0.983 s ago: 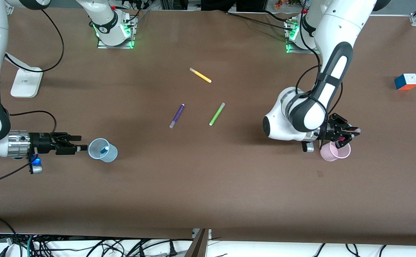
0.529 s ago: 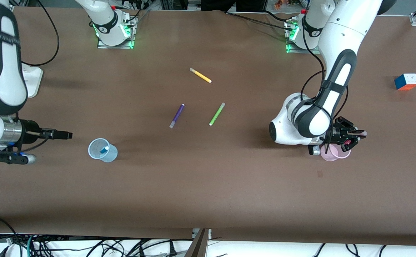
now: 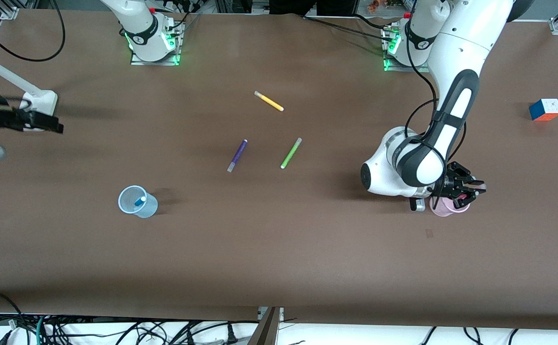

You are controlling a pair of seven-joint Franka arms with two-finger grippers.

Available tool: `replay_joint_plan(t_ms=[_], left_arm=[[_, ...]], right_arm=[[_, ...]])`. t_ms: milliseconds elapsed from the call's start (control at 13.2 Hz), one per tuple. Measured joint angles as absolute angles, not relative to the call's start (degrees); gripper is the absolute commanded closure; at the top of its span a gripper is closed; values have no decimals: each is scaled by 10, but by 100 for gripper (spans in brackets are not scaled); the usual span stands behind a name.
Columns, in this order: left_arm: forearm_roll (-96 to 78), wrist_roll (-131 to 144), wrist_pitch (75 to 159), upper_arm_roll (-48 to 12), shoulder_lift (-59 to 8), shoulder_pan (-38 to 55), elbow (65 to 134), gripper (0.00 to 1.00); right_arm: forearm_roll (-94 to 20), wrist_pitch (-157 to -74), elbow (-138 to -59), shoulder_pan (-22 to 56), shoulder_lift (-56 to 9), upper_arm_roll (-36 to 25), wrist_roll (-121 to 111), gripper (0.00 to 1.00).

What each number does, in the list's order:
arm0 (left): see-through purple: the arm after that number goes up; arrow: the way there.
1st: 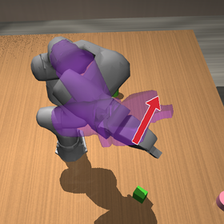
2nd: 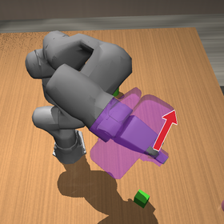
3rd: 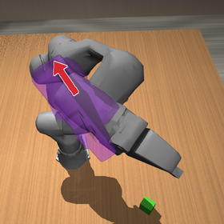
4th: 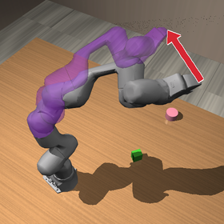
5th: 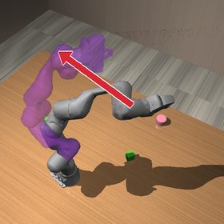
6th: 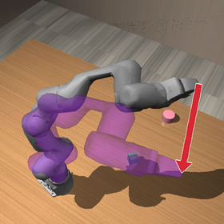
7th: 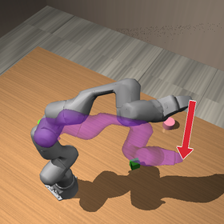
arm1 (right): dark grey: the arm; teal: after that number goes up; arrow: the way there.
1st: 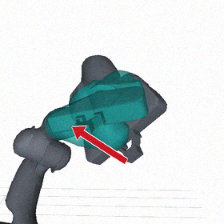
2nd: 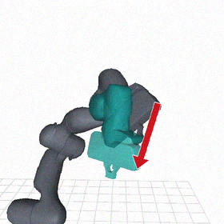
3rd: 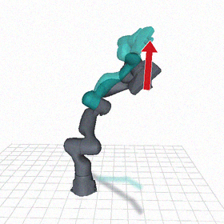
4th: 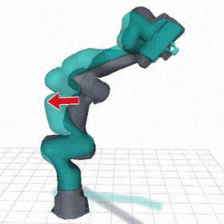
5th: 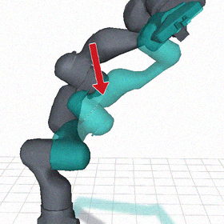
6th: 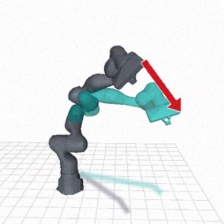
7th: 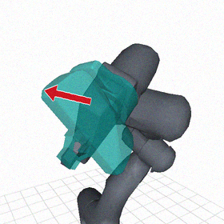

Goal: Place pink and blue markers in matching cups

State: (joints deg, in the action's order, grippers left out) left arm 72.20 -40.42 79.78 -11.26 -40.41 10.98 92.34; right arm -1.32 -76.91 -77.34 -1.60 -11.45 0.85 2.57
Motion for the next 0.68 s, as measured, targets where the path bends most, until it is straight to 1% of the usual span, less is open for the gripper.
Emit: replay_joint_plan(t_ms=[151,378,680], left_arm=[[722,-403,799,-113,-404,110,923,0],[721,-398,799,-113,-404,110,916,0],[605,-396,763,-113,-396,105,841,0]], right_arm=[[-12,-751,-776,-16,-106,8,26,1],[-12,-750,-783,-16,-109,8,26,1],[-12,-750,-784,-16,-110,8,26,1]])
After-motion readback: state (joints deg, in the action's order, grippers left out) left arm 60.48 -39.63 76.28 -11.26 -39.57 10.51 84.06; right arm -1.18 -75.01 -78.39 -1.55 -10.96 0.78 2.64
